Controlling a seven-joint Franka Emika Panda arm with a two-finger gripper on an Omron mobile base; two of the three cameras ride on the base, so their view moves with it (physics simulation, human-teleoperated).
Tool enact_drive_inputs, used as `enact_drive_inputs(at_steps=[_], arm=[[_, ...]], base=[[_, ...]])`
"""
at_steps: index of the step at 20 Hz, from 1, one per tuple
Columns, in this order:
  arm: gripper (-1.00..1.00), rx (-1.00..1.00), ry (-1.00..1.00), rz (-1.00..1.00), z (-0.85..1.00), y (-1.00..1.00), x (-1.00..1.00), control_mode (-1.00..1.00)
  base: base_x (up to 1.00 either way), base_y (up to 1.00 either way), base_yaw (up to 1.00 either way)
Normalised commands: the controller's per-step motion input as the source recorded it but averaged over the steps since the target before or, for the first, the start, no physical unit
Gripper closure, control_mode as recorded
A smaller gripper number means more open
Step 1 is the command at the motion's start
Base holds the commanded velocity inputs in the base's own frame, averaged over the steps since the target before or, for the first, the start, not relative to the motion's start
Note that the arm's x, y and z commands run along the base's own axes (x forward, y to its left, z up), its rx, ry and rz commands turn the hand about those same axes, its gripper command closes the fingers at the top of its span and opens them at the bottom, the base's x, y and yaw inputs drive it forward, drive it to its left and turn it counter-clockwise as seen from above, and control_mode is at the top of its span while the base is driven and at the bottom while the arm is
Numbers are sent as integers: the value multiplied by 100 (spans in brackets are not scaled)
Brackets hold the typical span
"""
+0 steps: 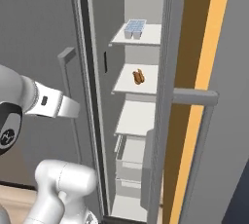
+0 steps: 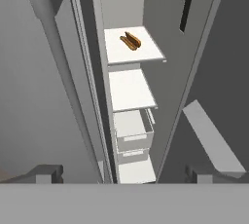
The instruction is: Open the freezer door, pick up the ice cube tray from the freezer, and place it on the dining counter.
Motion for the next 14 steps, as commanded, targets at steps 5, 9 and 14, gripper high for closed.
enact_drive_inputs(at_steps=[5, 9, 14], arm=[[-100, 0, 0, 0, 0, 0, 0, 100], [-100, 0, 0, 0, 0, 0, 0, 100], [-100, 0, 0, 0, 0, 0, 0, 100]], base=[[19, -26, -24], [32, -28, -25], [39, -43, -17]])
